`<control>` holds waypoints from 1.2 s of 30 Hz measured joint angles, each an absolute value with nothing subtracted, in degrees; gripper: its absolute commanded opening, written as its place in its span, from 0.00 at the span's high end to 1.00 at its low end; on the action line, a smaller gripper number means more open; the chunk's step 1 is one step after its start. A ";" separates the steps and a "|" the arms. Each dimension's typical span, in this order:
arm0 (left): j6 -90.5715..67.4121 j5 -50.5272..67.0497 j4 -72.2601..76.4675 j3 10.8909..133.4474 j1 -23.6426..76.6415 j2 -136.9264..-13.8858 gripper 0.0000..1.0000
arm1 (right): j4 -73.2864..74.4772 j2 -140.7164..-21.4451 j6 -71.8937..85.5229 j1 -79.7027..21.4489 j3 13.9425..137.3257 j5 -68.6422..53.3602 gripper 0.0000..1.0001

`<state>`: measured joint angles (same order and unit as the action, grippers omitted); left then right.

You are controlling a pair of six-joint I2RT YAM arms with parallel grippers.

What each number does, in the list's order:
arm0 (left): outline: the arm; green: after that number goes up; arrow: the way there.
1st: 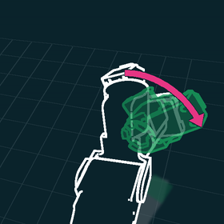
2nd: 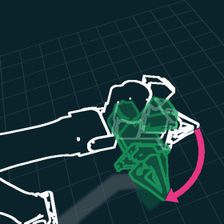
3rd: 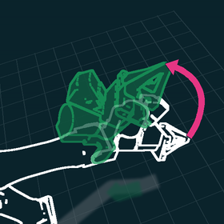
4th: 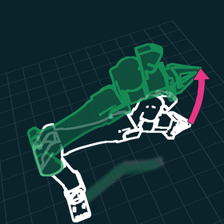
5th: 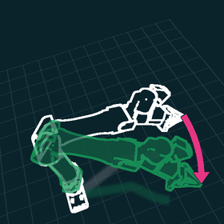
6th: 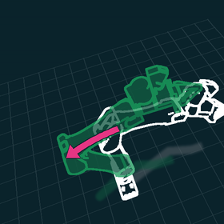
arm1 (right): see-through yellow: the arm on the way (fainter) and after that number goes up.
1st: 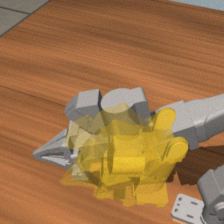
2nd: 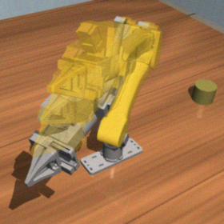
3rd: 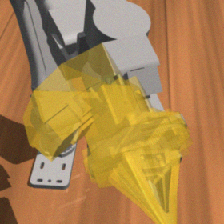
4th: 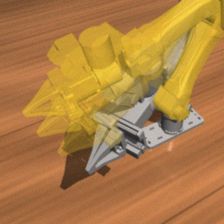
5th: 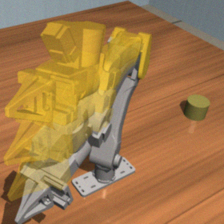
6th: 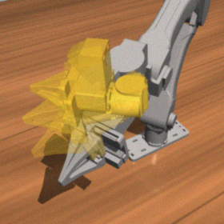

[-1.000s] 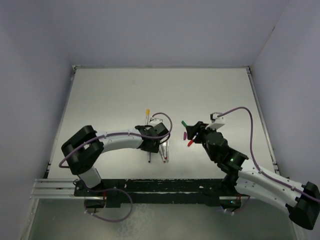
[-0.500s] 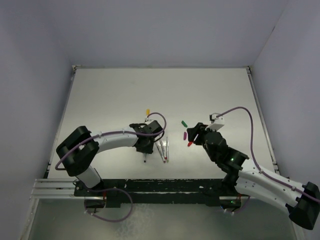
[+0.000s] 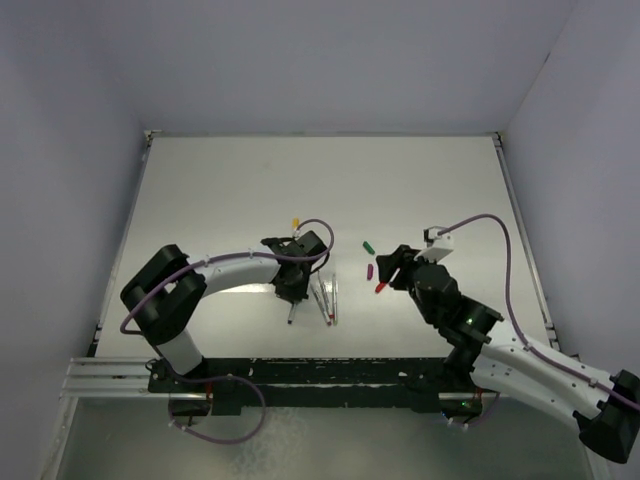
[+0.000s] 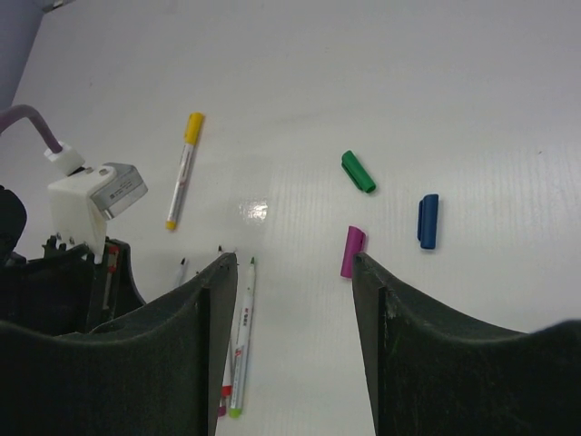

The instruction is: Insert the pens into the pen caps

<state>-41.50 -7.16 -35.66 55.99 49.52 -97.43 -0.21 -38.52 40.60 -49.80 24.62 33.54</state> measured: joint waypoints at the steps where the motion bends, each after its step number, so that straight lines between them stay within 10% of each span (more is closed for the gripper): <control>1: -41.36 -6.90 -35.66 55.99 49.52 -97.43 0.97 | -0.08 -38.22 40.62 -49.80 24.62 33.58 0.44; 20: -41.50 -4.62 -31.22 55.00 49.45 -97.14 1.00 | 0.16 -41.19 38.70 -49.82 24.64 34.81 0.22; 25: -41.95 -4.67 -29.76 53.47 49.45 -95.29 1.00 | 0.21 -41.50 37.26 -49.80 25.30 37.04 0.45; 36: -42.92 -5.30 -32.27 46.68 49.54 -86.85 1.00 | 0.38 -45.36 34.89 -47.11 28.95 40.56 0.56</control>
